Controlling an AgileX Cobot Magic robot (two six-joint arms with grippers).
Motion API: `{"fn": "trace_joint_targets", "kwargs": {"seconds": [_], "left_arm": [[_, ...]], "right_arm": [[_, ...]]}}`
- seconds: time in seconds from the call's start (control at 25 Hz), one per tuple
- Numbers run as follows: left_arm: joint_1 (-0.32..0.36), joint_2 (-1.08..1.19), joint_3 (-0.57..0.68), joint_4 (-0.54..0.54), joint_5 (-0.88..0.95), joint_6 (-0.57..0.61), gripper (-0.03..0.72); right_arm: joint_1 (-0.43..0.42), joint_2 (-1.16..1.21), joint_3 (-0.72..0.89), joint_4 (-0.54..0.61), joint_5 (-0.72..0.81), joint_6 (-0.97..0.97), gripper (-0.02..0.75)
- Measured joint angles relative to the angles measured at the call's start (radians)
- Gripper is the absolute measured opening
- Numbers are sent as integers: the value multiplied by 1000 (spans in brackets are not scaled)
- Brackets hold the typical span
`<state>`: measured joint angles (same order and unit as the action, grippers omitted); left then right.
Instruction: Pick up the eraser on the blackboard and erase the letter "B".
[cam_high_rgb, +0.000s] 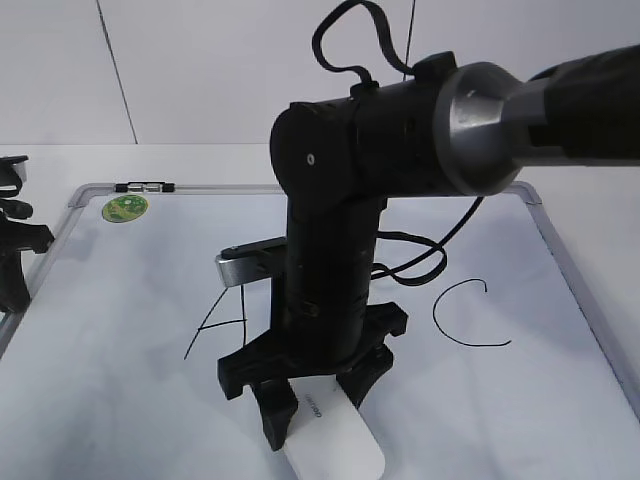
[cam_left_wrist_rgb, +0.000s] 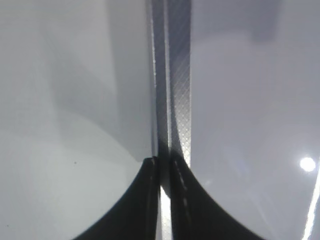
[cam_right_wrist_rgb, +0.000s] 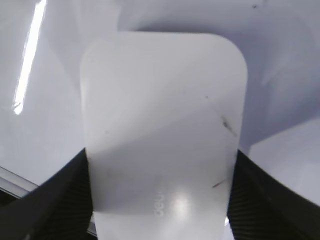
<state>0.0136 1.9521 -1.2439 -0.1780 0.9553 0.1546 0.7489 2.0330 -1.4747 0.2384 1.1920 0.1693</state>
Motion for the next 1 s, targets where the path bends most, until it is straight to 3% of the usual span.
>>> {"fn": "trace_joint_targets", "kwargs": {"seconds": [0.28, 0.72, 1.0], "left_arm": [[0, 0, 0, -2, -2, 0, 21], [0, 0, 0, -2, -2, 0, 21], [0, 0, 0, -2, -2, 0, 21]], "right_arm": [[0, 0, 0, -130, 2, 56, 524], [-1, 7, -20, -194, -34, 86, 524], [-21, 75, -126, -215, -28, 93, 524]]}}
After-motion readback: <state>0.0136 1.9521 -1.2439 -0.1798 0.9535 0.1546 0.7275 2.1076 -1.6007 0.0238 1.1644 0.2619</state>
